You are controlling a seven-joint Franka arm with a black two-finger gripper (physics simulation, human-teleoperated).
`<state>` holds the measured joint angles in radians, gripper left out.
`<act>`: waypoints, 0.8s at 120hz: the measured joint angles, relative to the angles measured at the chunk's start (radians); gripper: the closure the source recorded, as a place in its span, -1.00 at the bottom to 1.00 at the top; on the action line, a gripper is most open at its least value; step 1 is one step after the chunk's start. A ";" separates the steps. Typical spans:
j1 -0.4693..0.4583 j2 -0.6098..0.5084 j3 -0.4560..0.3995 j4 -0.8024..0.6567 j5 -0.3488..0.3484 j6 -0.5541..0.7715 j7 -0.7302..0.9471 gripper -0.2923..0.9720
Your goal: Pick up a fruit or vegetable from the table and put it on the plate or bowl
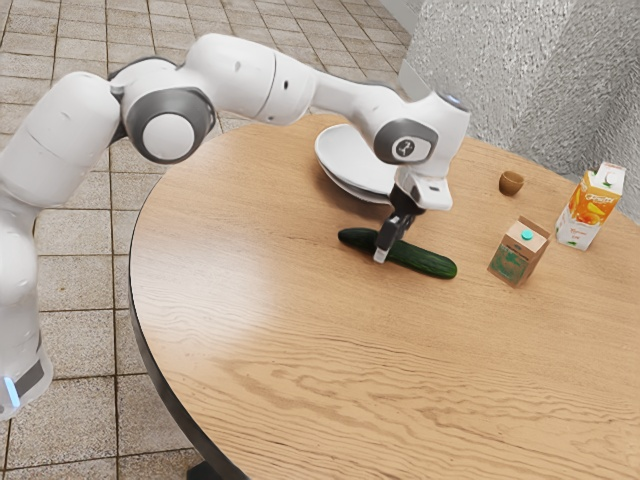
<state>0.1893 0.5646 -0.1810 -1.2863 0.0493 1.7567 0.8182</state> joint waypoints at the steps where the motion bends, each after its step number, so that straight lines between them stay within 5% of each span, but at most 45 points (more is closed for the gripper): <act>1: 0.000 0.000 0.000 0.000 0.000 0.000 0.001 -0.54; 34: -0.002 0.001 0.023 -0.003 -0.003 0.015 0.024 -0.52; 64: -0.008 0.000 0.026 -0.014 -0.003 0.025 0.025 0.10; 96: -0.014 -0.021 0.024 -0.018 -0.008 0.042 0.018 0.22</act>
<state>0.1749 0.5434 -0.1570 -1.3047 0.0418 1.7984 0.8366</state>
